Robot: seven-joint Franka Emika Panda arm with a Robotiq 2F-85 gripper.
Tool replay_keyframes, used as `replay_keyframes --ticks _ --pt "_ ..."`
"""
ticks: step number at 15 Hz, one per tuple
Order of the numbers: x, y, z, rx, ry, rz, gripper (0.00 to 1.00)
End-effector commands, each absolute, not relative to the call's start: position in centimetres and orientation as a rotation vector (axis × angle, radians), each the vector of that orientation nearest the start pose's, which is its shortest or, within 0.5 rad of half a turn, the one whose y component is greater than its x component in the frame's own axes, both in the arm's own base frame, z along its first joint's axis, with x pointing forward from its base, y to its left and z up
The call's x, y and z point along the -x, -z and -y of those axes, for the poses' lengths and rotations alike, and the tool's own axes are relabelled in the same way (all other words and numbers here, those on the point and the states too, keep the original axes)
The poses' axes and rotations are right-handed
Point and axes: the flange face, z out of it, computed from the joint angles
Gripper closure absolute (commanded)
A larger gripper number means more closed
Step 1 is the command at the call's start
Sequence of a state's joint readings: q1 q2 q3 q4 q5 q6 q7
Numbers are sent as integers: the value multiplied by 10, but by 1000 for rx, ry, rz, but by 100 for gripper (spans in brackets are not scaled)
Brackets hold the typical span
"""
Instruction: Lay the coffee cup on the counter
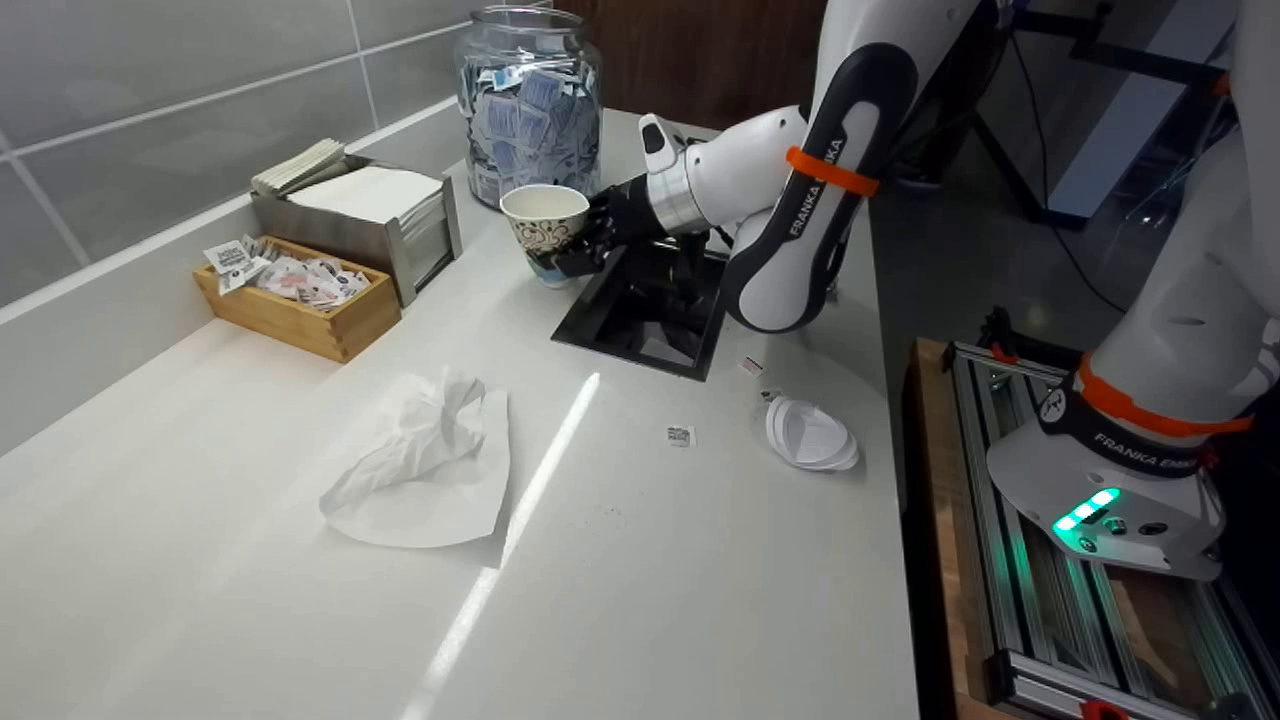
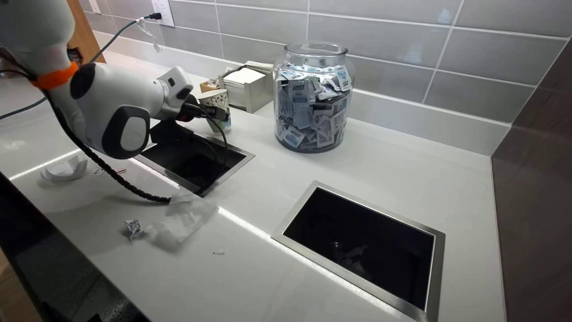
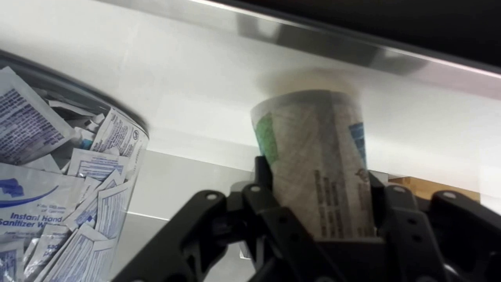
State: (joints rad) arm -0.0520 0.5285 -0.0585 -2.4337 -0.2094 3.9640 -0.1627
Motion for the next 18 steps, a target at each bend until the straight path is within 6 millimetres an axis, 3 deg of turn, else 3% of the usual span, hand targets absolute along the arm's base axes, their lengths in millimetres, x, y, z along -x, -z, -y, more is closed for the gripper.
replay_keyframes --ticks 1,8,15,16,18 --pt "-512 -210 32 2795 1537 440 79" --pt "-513 -211 38 2793 1545 401 94" --pt "-513 -214 39 2785 1530 391 94" --pt "-513 -215 39 2778 1535 381 51" --pt "-513 -218 40 2767 1547 368 44"
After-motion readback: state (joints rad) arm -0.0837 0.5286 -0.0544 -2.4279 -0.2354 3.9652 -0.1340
